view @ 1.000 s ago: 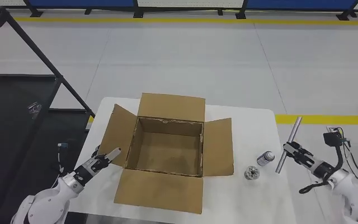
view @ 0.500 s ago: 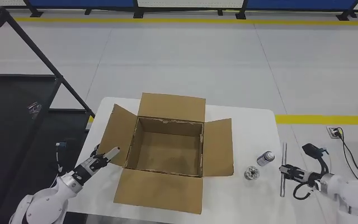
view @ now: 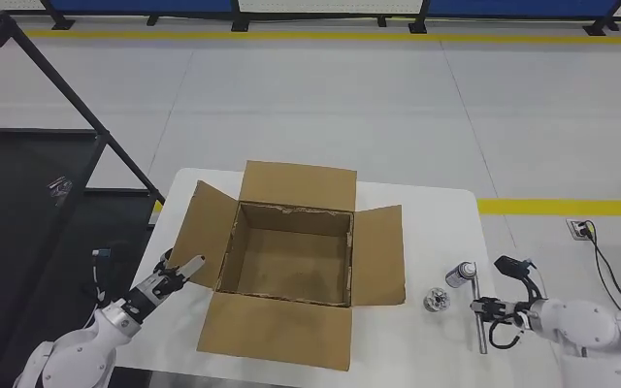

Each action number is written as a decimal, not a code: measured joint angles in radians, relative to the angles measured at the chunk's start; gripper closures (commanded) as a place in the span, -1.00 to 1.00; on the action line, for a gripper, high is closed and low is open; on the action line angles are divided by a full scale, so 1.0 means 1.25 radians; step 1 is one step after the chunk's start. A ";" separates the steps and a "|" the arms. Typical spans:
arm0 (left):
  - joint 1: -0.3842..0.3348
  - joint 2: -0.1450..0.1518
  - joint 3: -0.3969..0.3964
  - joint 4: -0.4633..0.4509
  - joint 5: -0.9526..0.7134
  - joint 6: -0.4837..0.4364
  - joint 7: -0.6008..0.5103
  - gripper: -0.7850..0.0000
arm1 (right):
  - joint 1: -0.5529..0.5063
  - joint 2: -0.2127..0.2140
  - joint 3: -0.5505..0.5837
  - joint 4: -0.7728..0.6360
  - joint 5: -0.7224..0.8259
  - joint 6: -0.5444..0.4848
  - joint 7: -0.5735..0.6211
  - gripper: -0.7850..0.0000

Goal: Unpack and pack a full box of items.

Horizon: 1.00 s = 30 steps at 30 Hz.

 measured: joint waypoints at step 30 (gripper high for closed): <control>0.024 0.002 -0.012 -0.009 -0.003 -0.002 0.019 -1.00 | 0.064 0.031 -0.105 0.087 0.007 0.036 -0.044 0.48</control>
